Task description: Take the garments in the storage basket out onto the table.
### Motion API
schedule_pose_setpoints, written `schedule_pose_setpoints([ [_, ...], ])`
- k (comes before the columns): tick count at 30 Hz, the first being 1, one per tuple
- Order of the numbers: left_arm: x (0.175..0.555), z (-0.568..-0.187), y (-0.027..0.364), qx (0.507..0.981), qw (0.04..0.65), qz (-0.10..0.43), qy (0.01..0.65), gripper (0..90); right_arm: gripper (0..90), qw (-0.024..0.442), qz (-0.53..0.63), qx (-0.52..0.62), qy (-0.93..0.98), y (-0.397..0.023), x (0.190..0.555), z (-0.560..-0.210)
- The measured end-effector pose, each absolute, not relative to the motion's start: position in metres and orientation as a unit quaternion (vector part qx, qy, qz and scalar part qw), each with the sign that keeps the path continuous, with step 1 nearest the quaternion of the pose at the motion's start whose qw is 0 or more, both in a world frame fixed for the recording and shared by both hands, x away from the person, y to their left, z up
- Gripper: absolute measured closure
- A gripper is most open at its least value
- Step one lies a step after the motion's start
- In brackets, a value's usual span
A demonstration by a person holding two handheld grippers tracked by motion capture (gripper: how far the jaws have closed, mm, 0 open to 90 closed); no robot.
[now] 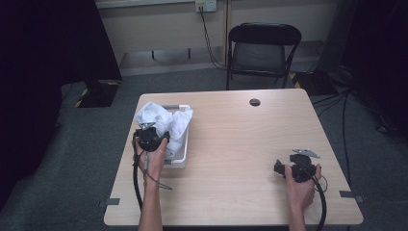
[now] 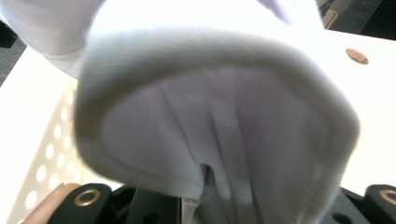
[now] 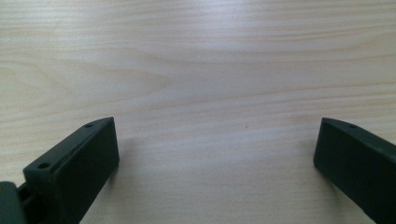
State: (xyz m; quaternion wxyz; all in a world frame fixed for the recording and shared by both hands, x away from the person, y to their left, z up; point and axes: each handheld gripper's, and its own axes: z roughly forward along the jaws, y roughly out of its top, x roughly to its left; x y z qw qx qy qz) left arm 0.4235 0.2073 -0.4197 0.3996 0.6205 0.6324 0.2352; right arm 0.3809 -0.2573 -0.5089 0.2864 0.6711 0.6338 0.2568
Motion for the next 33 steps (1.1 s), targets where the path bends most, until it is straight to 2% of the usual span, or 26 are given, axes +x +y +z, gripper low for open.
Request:
schedule_pose_setpoints([
  [22,0.404,-0.390,0.208,0.605,0.442,0.252,0.612,71.1,0.0,0.287,0.256,0.672,0.633,-0.257,0.381,-0.509],
  [33,0.398,-0.382,0.189,0.617,0.449,0.262,0.591,71.0,0.0,0.287,0.256,0.672,0.633,-0.257,0.381,-0.509],
])
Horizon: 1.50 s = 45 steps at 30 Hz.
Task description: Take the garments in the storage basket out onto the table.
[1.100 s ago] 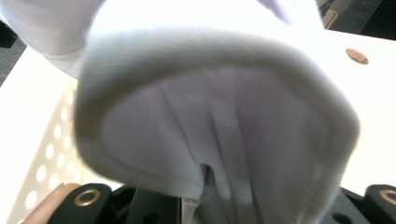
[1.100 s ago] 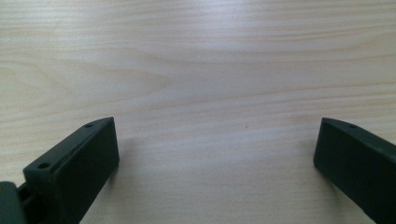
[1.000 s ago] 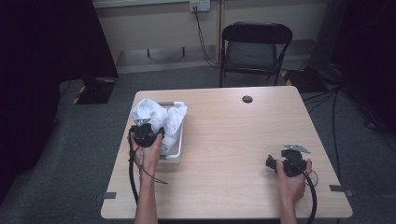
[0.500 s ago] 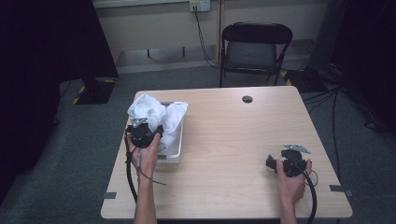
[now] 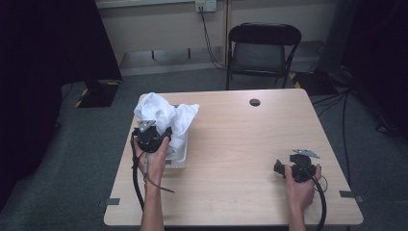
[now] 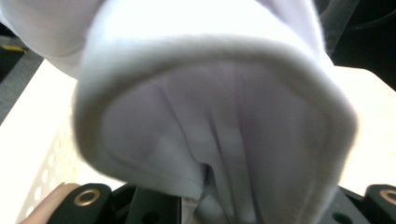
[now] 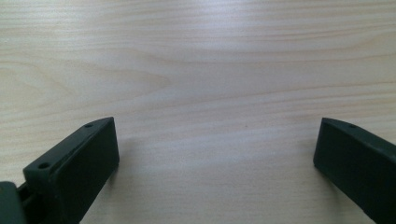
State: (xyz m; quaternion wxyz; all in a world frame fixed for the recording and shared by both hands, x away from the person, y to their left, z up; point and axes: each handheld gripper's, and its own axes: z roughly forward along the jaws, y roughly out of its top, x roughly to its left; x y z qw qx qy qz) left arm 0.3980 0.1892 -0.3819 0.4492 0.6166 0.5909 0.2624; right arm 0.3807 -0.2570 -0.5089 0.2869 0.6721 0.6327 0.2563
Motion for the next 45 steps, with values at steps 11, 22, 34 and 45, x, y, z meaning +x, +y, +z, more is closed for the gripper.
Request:
schedule_pose_setpoints([
  [11,0.394,-0.374,0.174,0.622,0.463,0.264,0.574,71.0,0.0,0.287,0.256,0.672,0.633,-0.257,0.381,-0.509],
  [22,0.395,-0.368,0.160,0.630,0.469,0.261,0.562,71.0,0.0,0.287,0.256,0.672,0.633,-0.257,0.381,-0.509],
  [34,0.395,-0.369,0.145,0.640,0.472,0.255,0.550,71.0,0.0,0.287,0.256,0.672,0.633,-0.257,0.381,-0.509],
  [45,0.396,-0.370,0.132,0.646,0.479,0.247,0.541,70.9,0.0,0.287,0.256,0.672,0.633,-0.257,0.381,-0.509],
])
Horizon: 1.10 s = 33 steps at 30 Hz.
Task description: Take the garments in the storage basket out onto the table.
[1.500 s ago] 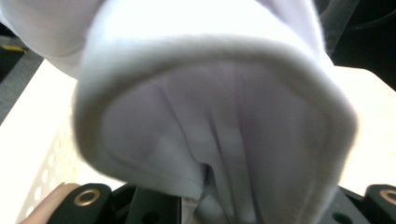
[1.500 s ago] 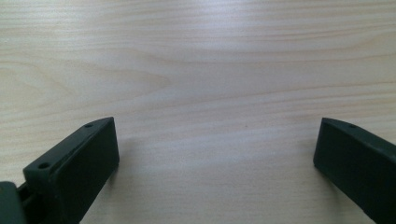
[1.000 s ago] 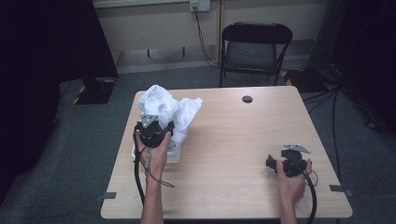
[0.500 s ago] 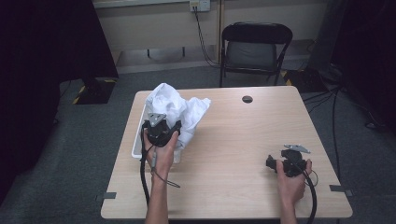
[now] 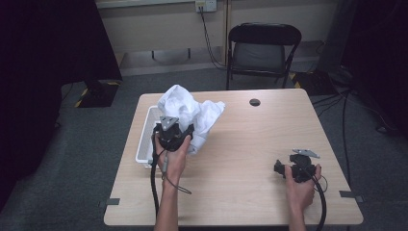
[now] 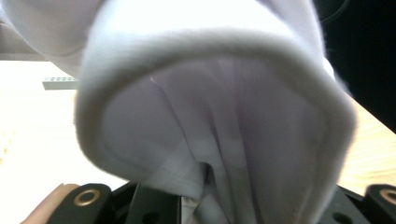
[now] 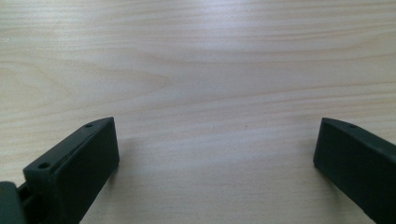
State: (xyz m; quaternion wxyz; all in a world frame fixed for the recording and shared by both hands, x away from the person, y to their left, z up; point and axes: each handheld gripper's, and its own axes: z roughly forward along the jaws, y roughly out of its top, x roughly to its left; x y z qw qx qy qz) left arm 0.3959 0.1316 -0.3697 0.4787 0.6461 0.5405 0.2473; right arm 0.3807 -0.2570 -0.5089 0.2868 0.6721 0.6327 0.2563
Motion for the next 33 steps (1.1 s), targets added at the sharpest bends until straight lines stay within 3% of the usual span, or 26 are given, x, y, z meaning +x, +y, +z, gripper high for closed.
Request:
schedule_pose_setpoints([
  [33,0.406,-0.377,0.081,0.668,0.488,0.228,0.513,70.3,0.0,0.287,0.256,0.672,0.633,-0.257,0.381,-0.509],
])
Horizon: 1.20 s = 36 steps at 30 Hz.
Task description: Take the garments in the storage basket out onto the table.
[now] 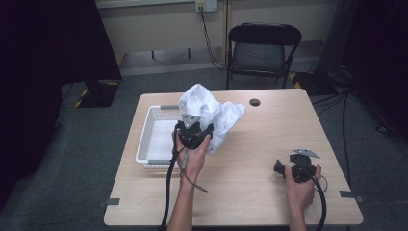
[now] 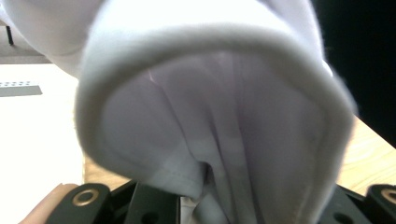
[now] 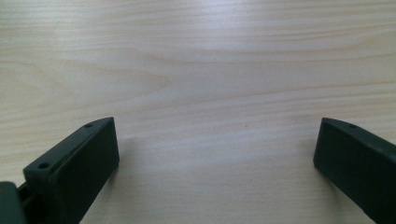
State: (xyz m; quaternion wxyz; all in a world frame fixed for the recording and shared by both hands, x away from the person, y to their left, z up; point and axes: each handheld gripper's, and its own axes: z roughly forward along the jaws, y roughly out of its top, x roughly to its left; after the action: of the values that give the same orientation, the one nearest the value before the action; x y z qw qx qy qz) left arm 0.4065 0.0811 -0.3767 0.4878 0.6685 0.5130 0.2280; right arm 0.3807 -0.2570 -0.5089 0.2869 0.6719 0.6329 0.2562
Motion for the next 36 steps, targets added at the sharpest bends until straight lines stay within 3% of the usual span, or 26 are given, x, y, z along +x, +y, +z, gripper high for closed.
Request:
schedule_pose_setpoints([
  [36,0.415,-0.406,0.024,0.695,0.478,0.188,0.503,69.7,0.0,0.287,0.256,0.672,0.633,-0.257,0.381,-0.509],
])
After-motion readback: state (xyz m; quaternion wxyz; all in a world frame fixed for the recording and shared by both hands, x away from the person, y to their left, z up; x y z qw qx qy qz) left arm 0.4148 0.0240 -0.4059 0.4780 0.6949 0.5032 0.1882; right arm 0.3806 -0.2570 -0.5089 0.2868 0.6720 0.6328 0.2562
